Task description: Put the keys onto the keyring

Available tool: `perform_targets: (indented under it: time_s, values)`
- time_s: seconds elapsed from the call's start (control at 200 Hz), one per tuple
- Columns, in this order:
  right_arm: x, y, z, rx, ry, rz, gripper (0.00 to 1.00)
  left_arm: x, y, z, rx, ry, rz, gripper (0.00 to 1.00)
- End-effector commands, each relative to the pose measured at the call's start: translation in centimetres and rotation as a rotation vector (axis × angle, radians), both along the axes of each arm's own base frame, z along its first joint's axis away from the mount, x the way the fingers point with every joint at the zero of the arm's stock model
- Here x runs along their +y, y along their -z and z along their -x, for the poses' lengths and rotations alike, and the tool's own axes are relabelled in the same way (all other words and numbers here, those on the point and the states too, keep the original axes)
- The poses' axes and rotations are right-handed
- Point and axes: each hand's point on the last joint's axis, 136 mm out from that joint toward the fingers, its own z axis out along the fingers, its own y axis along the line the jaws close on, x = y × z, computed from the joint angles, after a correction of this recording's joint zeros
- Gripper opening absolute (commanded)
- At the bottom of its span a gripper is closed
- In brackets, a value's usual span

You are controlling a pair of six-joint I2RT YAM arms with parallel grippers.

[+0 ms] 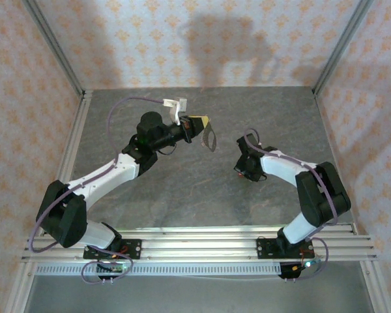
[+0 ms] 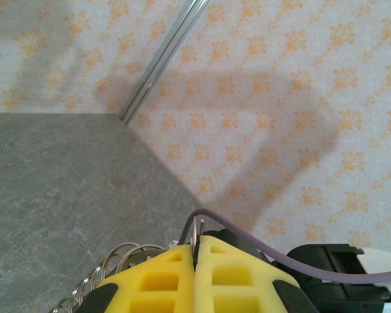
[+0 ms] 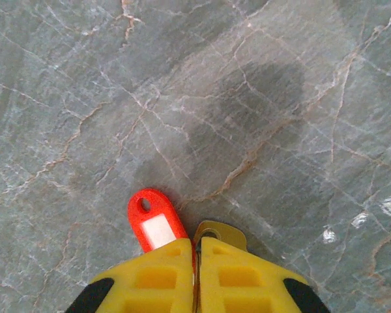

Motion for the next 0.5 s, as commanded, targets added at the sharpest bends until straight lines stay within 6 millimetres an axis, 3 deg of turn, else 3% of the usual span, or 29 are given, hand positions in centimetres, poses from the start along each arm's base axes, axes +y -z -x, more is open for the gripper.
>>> perform_targets:
  time_s: [0.0, 0.195, 0.39, 0.49]
  values:
    - [-0.62, -0.88, 0.64, -0.007, -0.003, 0.024, 0.11, -0.63, -1.53, 0.43, -0.044, 0.033, 0.043, 0.00]
    - [-0.59, -0.66, 0.75, 0.001, -0.013, 0.025, 0.13, -0.70, -1.44, 0.35, -0.039, 0.035, 0.049, 0.00]
    - [-0.42, -0.26, 0.73, 0.008, -0.022, 0.022, 0.02, -0.68, -1.70, 0.37, -0.043, 0.036, 0.051, 0.00]
    - [-0.41, -0.22, 0.77, 0.010, -0.024, 0.022, 0.02, -0.69, -1.72, 0.42, -0.042, 0.038, 0.050, 0.00]
